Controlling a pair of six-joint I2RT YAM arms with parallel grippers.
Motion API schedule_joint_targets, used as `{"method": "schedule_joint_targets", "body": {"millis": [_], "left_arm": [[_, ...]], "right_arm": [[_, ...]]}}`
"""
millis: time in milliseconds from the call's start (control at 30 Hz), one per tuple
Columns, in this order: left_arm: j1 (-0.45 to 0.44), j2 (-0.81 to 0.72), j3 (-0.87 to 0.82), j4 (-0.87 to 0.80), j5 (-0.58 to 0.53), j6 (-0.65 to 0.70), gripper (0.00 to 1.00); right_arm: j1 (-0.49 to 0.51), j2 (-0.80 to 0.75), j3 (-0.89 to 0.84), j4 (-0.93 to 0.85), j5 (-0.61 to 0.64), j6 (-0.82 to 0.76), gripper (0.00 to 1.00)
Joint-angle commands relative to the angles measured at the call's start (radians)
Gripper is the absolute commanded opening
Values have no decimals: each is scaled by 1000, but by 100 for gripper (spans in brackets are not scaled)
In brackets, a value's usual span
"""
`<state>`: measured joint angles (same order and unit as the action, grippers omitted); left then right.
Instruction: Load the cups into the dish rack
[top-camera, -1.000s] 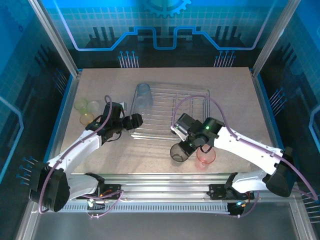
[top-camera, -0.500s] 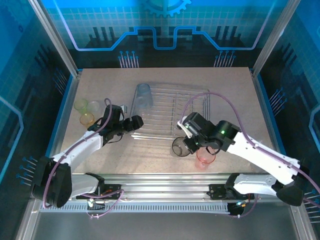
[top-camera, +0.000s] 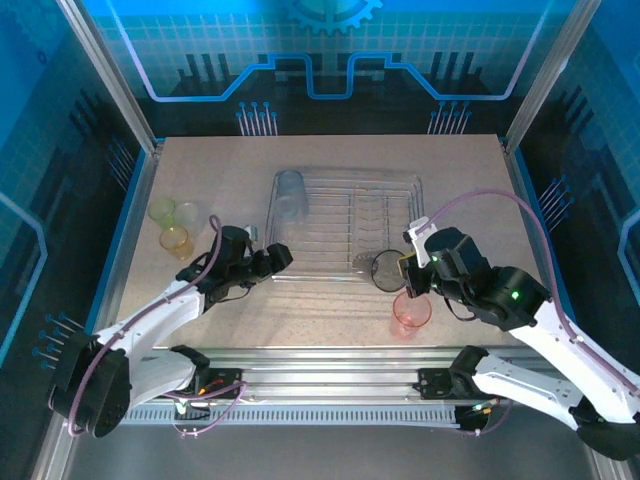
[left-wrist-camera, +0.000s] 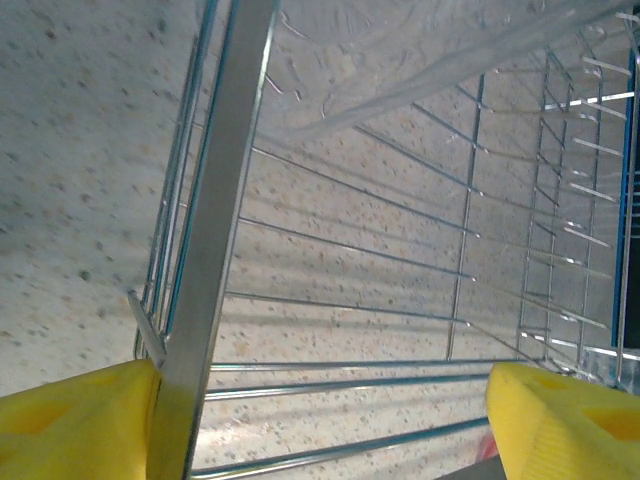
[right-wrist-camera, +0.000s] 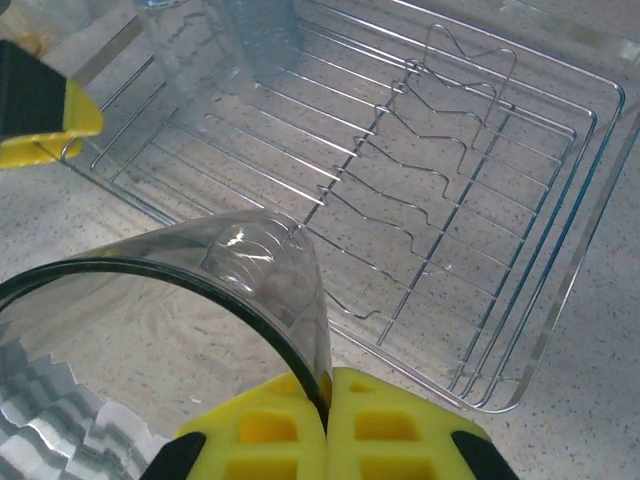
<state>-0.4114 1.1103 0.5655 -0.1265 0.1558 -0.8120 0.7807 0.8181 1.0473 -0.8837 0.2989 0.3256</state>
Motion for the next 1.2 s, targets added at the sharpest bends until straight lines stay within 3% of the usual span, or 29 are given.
{"method": "schedule_joint_targets", "body": {"millis": [0,233,367,467,500,700,867,1033,1167], "left_arm": [[-46,25,9,71,-16,-32,84],[-127,93,46,93,-38,-47,83],[-143,59,48,58,-69,-39,85],[-144,-36,48,-26,-133,-4,92],[-144,-80,48,-57,-158,15,99],[-144,-355,42,-171,-244,125,99],[-143,-464,37,-92,-75,220,99],[-143,-425,28,115,196,216,99],[-144,-381,31,249,298,178,99]], "right_arm": [[-24,-12,-10,45,-36,36,0],[-40,-27,3,34,-45,25,0],[-49,-30,5,37,-79,21,0],[-55,-30,2,50,-115,12,0],[-58,-30,1,59,-130,8,0],[-70,-13,-5,133,-226,-17,0],[-70,-38,-48,275,-365,-53,0],[-120,-112,-90,450,-535,6,0],[-211,-149,-112,560,-703,88,0]]}}
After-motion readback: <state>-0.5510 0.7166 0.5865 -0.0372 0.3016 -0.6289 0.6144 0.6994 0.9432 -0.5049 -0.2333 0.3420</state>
